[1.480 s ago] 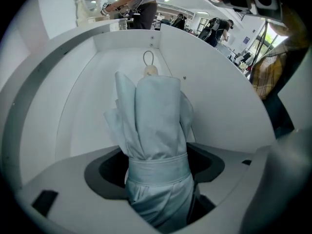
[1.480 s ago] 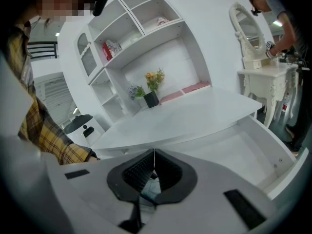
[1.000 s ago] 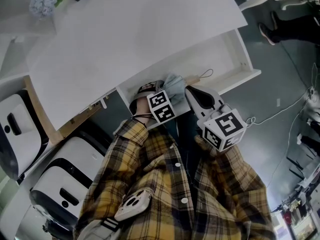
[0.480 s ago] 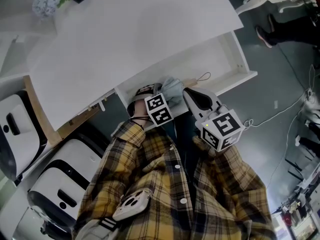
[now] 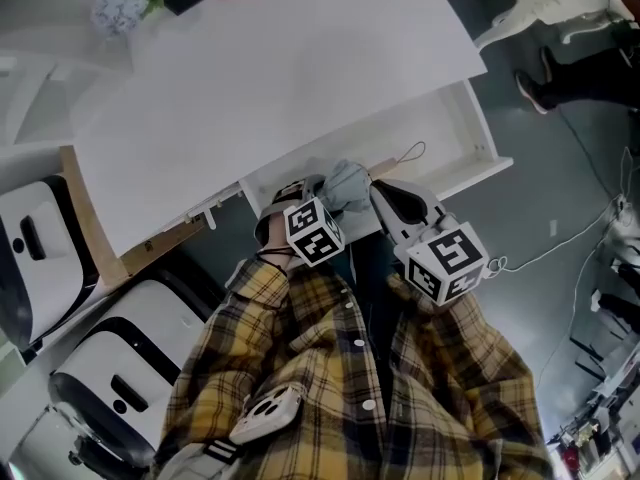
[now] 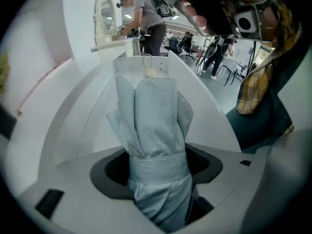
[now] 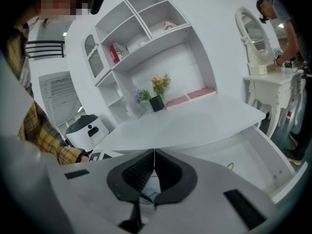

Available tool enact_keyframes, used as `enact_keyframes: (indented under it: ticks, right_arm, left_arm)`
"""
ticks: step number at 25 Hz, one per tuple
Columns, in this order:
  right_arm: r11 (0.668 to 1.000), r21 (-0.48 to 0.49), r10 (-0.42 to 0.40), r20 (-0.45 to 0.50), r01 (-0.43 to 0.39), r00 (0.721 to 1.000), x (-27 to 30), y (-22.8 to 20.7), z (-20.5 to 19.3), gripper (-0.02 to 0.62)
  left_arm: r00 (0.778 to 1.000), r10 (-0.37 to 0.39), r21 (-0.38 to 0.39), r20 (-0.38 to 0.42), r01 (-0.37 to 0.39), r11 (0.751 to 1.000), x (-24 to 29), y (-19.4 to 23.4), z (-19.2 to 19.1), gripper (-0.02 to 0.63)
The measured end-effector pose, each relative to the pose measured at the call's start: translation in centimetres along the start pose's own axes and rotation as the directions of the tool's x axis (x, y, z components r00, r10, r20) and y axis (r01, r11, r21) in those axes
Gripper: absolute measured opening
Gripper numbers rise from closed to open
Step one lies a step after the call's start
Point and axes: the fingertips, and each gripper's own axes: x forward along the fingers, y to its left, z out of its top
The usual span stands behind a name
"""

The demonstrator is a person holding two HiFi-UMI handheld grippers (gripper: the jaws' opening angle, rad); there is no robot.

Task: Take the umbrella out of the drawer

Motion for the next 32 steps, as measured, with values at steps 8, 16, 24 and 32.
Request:
enact_keyframes:
  ticks: [8, 16, 24, 32]
  right_arm:
    - [0.998, -0.046, 0.030, 0.023, -0.029, 0.999, -1.2, 0.2, 2.3, 0.018]
    - [0.995, -0.084, 0.055, 0.048, -0.051, 0.997, -2.3, 0.8, 4.5, 0.018]
    - [0.984, -0.144, 0.118, 0.103, -0.102, 0.988, -2.9, 2.6, 8.1, 0.018]
    - [0.956, -0.255, 0.184, 0.147, -0.143, 0.972, -4.0, 5.5, 12.3, 0.018]
  left_arm:
    - [0.996, 0.055, -0.053, 0.072, -0.052, 0.997, -2.9, 0.2, 2.2, 0.316]
    - [0.981, 0.100, -0.166, 0.164, -0.073, 0.983, -6.6, 0.9, 3.5, 0.316]
    - [0.933, 0.194, -0.305, 0.304, -0.097, 0.947, -12.4, 3.5, 5.8, 0.316]
    - [0.819, 0.316, -0.432, 0.479, -0.093, 0.897, -20.5, 6.4, 8.3, 0.316]
